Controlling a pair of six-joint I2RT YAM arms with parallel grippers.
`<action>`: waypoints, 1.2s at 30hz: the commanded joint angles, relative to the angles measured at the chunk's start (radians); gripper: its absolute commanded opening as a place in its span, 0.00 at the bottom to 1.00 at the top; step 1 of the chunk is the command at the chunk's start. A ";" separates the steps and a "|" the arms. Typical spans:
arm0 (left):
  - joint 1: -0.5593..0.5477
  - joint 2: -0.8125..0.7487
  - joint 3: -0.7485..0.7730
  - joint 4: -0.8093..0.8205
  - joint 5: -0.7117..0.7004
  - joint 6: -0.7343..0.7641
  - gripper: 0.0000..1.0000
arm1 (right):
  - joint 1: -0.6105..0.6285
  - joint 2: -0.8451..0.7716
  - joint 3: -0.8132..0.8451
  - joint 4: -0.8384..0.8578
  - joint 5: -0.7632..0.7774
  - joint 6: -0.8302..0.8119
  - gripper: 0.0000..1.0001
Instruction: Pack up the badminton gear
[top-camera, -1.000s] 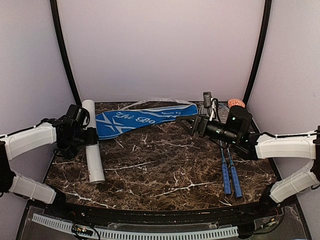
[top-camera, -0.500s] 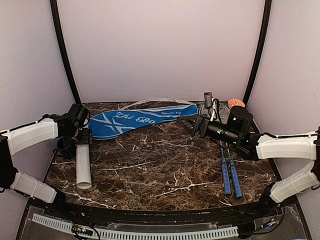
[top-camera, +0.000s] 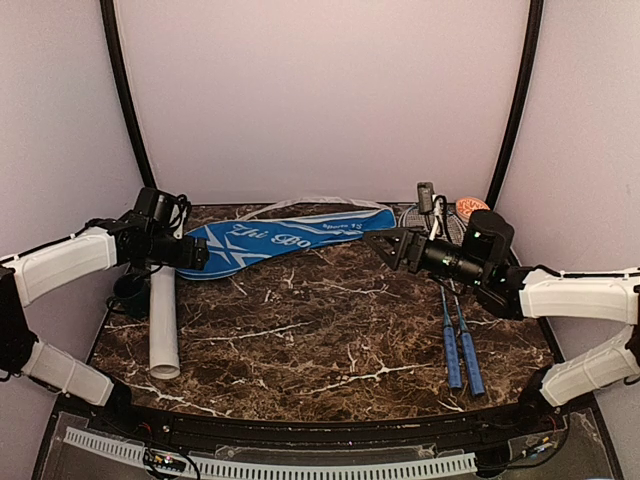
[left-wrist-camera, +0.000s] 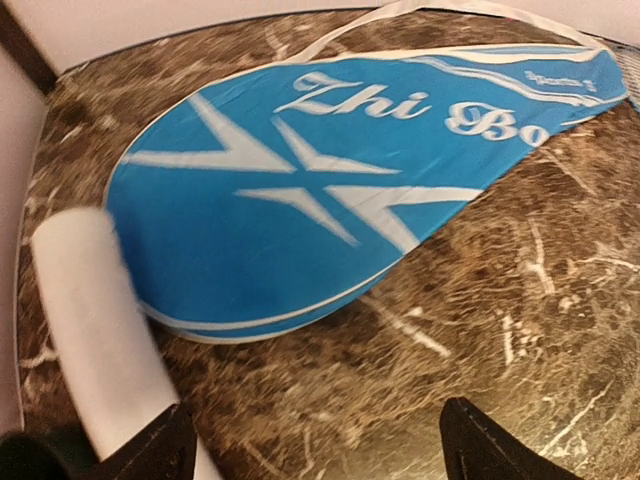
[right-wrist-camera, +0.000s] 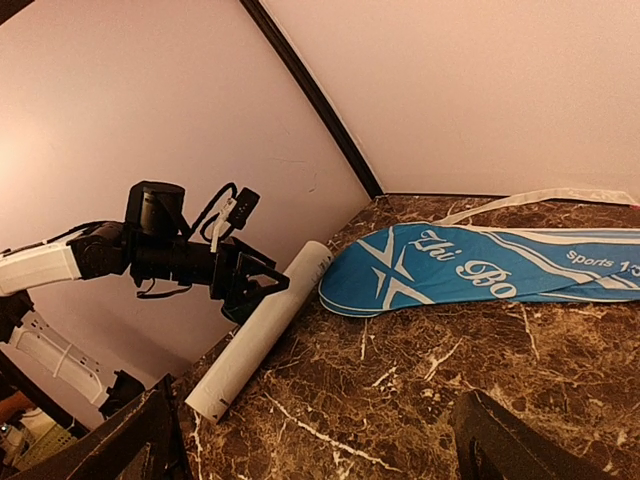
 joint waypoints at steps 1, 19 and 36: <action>-0.048 0.088 0.049 0.214 0.269 0.220 0.85 | -0.021 -0.035 -0.017 -0.001 -0.015 -0.029 0.99; -0.199 0.808 0.654 0.205 0.196 0.601 0.68 | -0.109 -0.221 -0.107 -0.104 0.013 -0.039 0.99; -0.211 0.950 0.752 0.274 0.027 0.833 0.10 | -0.132 -0.252 -0.103 -0.151 0.007 -0.040 0.99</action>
